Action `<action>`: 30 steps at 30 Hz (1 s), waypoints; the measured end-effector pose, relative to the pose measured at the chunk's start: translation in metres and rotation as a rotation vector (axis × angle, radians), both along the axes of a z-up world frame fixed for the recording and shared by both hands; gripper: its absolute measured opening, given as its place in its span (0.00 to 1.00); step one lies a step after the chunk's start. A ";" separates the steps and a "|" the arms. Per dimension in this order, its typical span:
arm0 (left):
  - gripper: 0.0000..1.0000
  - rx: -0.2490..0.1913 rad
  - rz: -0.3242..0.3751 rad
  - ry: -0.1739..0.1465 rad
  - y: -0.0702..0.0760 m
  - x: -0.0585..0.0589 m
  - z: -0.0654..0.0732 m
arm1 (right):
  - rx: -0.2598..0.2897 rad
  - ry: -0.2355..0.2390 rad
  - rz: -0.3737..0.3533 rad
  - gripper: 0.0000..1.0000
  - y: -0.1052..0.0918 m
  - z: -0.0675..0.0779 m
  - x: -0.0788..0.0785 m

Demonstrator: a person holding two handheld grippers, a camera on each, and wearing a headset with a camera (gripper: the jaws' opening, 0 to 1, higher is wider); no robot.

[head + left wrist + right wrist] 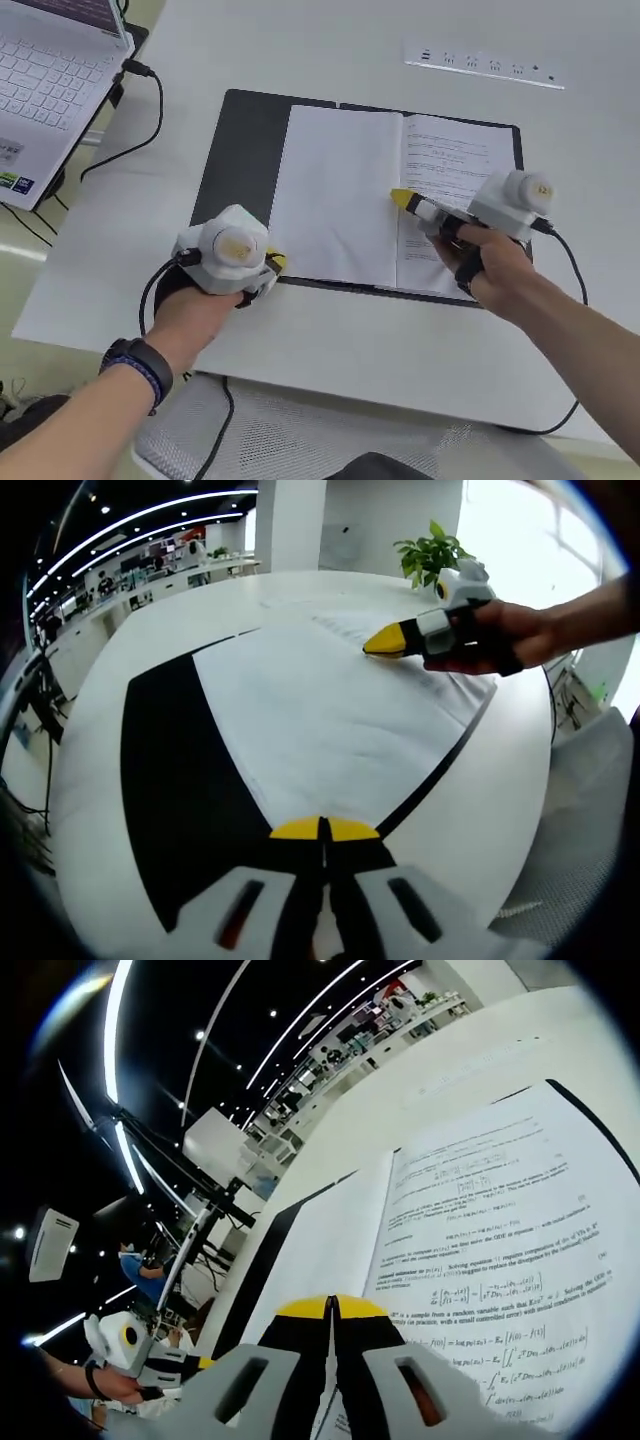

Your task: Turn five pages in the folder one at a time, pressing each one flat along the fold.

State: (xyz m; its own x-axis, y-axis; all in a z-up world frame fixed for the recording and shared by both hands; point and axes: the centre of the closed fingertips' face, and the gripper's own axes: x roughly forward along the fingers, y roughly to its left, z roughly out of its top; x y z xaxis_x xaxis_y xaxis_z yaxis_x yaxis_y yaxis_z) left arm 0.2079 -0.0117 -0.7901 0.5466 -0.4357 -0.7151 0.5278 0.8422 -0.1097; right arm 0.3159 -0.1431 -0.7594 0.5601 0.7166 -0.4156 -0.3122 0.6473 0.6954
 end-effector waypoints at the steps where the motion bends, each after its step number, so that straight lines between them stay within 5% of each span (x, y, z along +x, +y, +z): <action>1: 0.00 -0.002 0.000 0.001 0.000 0.000 0.000 | 0.002 0.006 0.001 0.00 0.000 -0.001 0.000; 13: 0.00 0.013 0.007 -0.012 -0.002 -0.004 0.004 | 0.022 -0.025 0.012 0.00 0.002 0.002 0.005; 20: 0.00 0.020 0.008 -0.014 -0.001 -0.002 0.005 | 0.057 -0.020 -0.030 0.00 0.001 -0.001 0.029; 30: 0.00 0.021 0.012 -0.014 -0.001 -0.002 0.005 | 0.137 0.040 -0.109 0.00 0.001 0.001 0.045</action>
